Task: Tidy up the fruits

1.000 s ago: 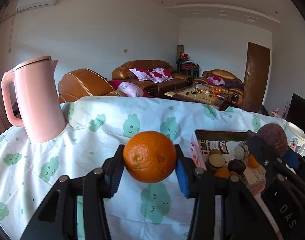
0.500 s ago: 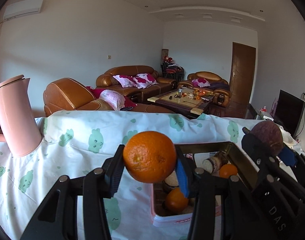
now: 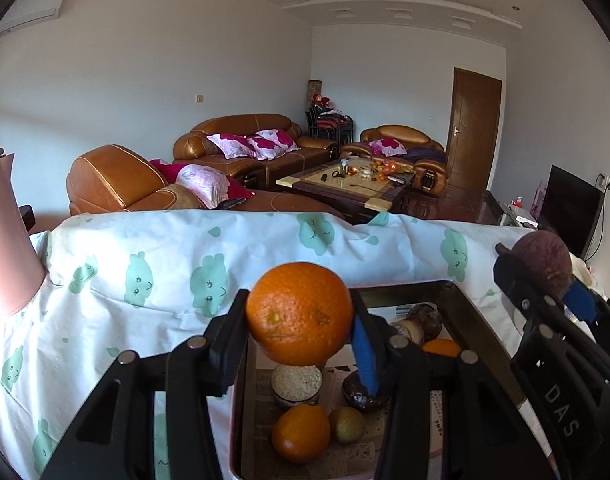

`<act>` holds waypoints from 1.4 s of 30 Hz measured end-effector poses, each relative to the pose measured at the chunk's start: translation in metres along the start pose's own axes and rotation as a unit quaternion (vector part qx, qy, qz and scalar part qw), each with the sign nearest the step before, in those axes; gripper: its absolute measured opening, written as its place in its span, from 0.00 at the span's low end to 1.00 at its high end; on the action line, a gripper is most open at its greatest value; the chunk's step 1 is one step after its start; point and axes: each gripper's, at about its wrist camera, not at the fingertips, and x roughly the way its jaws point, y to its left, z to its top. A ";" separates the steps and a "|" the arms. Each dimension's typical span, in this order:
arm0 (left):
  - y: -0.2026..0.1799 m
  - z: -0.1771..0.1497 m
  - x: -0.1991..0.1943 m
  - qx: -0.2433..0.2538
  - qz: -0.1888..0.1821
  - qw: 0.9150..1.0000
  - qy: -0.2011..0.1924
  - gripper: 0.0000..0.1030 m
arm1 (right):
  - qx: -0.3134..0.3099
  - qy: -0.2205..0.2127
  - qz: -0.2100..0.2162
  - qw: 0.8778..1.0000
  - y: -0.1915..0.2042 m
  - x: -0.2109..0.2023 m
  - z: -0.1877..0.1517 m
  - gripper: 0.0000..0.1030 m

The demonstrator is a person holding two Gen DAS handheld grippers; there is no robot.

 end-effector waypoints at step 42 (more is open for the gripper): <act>0.030 -0.022 -0.043 -0.011 0.053 0.999 -0.006 1.00 | 0.053 0.157 0.235 0.958 -0.007 0.059 -0.024 0.60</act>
